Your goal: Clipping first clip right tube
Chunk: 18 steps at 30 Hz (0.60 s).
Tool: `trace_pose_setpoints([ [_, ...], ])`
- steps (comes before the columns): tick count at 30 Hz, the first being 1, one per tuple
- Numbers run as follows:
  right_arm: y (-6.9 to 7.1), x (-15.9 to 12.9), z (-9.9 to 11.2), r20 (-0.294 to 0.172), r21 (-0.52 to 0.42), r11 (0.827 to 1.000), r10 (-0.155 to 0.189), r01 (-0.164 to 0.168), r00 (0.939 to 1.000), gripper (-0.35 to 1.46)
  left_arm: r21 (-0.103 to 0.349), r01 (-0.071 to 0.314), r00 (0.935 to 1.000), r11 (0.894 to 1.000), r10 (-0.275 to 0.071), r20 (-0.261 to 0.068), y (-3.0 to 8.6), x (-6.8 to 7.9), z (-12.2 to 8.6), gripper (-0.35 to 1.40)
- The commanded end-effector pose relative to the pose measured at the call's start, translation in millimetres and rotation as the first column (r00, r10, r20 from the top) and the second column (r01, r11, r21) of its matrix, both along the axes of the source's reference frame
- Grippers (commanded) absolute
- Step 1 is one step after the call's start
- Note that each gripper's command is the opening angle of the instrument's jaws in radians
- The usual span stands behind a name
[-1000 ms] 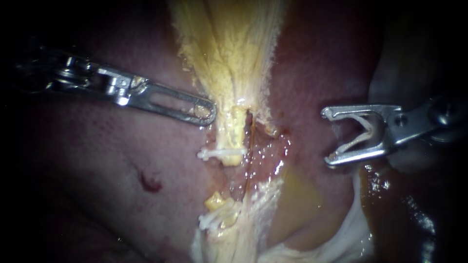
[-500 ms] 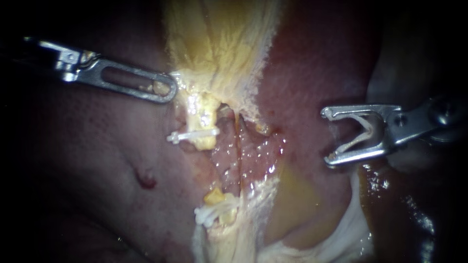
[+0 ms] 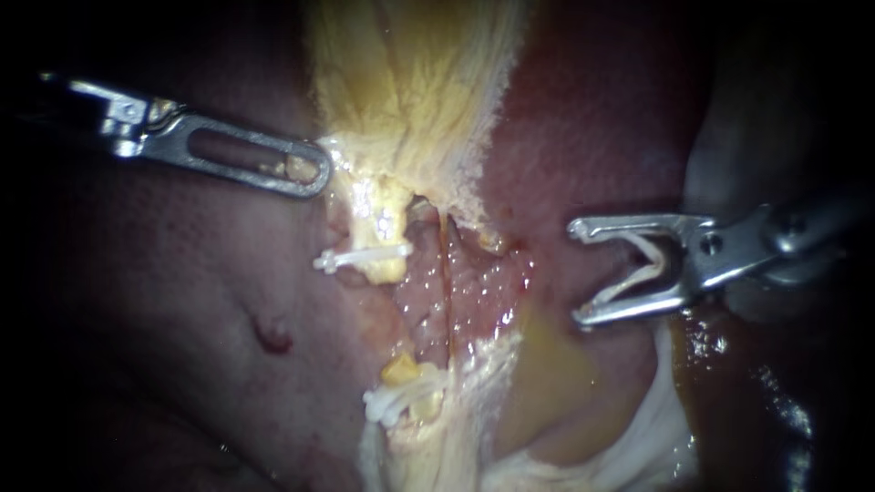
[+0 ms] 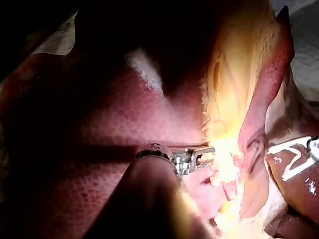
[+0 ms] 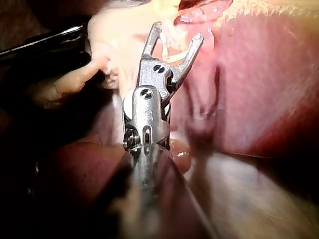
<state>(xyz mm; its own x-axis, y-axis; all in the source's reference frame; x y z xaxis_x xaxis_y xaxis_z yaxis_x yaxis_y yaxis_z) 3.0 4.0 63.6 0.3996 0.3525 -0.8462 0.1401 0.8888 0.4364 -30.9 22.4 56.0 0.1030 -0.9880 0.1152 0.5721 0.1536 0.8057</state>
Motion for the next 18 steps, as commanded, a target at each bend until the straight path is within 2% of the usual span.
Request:
trace_pose_setpoints([
  [1,-0.4,0.4,0.5,0.002,0.007,1.000,0.000,0.000,1.0000,0.50,0.000,0.000,1.0000,1.000,0.000,0.000,0.0,0.0,0.1,-0.35],
  [9,-2.9,4.2,5.0,0.016,0.069,0.998,-0.004,0.003,0.9999,0.50,-0.001,0.000,1.0000,1.000,0.000,-0.001,-0.1,0.0,0.1,-0.35],
  [18,-4.5,7.4,9.1,0.031,0.124,0.992,-0.002,-0.002,0.9995,0.50,-0.001,0.000,1.0000,1.000,0.000,-0.001,-0.1,0.0,0.1,-0.35],
])
